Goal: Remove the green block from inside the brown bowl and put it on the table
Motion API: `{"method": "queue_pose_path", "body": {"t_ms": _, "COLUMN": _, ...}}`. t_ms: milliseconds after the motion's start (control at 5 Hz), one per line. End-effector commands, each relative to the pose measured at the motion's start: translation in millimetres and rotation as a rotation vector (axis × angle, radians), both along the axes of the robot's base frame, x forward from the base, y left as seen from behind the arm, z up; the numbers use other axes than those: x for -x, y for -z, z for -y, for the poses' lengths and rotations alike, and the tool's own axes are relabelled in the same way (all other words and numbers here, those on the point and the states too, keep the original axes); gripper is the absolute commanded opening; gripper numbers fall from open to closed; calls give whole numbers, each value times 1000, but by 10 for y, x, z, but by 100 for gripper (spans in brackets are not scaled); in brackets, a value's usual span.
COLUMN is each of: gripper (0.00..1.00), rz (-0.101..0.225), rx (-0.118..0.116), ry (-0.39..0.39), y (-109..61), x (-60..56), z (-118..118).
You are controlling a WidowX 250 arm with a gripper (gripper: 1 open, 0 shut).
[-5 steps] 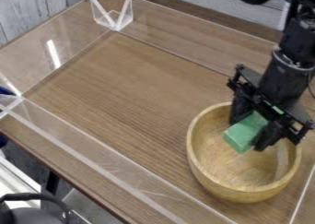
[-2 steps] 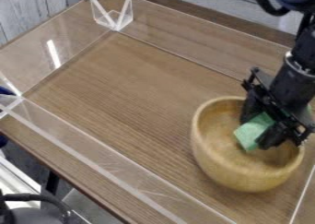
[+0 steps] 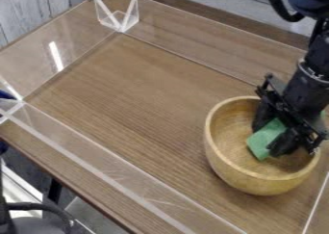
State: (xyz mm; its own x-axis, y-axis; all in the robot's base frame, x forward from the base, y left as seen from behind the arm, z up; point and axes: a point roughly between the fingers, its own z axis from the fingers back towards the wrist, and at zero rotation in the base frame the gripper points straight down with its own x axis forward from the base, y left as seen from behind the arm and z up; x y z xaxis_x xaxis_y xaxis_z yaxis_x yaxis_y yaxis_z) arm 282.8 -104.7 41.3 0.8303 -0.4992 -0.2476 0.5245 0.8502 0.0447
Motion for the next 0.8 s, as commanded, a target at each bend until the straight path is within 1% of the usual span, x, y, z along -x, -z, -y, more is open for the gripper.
{"method": "queue_pose_path", "body": {"t_ms": 0, "gripper": 0, "rz": 75, "rx": 23, "ry": 13, "y": -289, "x": -94, "z": 36}}
{"method": "queue_pose_path", "body": {"t_ms": 400, "gripper": 0, "rz": 66, "rx": 56, "ry": 4, "y": -320, "x": -19, "z": 33}}
{"method": "queue_pose_path", "body": {"t_ms": 600, "gripper": 0, "rz": 90, "rx": 83, "ry": -3, "y": -325, "x": -18, "z": -12}}
